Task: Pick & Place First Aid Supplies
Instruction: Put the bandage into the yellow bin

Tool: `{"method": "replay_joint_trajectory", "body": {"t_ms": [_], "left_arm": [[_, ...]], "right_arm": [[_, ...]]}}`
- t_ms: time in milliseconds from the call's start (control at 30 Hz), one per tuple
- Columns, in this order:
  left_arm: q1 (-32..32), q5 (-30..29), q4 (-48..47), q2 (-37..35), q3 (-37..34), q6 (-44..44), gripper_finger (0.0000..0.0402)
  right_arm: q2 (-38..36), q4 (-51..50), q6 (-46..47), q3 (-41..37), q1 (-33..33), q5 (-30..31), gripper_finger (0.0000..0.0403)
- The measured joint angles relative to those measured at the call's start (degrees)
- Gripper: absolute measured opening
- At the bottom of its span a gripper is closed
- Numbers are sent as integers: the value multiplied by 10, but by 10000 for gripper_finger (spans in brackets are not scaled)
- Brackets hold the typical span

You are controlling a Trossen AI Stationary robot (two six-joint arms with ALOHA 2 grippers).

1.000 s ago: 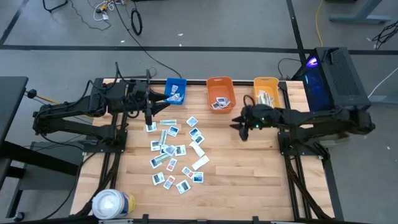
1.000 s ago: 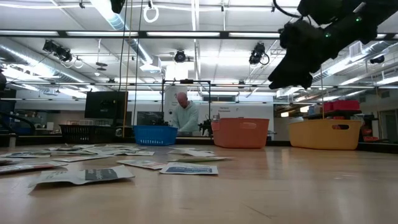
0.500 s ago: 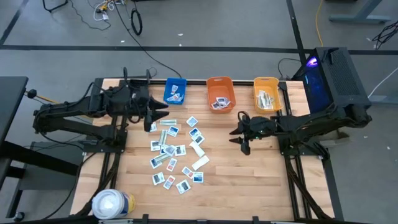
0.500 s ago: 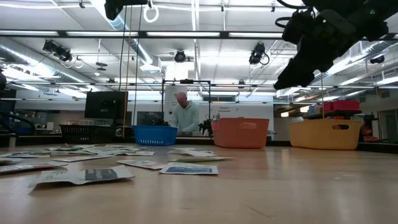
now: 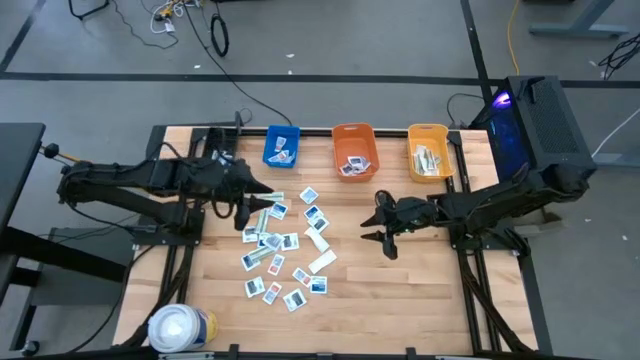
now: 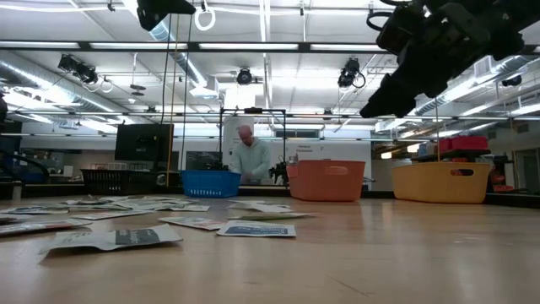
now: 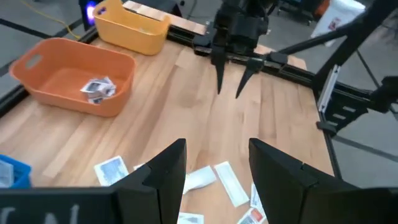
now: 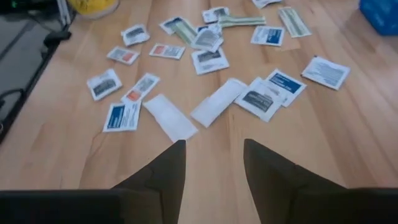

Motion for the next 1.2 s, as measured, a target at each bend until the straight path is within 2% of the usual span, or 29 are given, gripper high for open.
{"method": "replay_joint_trajectory", "body": {"t_ms": [333, 433, 700, 933, 1200], "left_arm": [[-13, 2, -60, 37, 0, -6, 179], [-13, -7, -52, 39, 0, -6, 179], [-13, -15, -53, 40, 0, -19, 179], [-13, -32, -59, 40, 0, -17, 179], [-12, -41, -58, 39, 0, -21, 179]], "right_arm": [[52, 56, -67, 0, 16, -20, 165], [69, 64, -92, 5, 19, -20, 165], [123, 44, -134, 90, 19, -19, 165], [179, 19, -214, 142, 19, -38, 166], [227, 16, -254, 146, 19, -71, 218]]}}
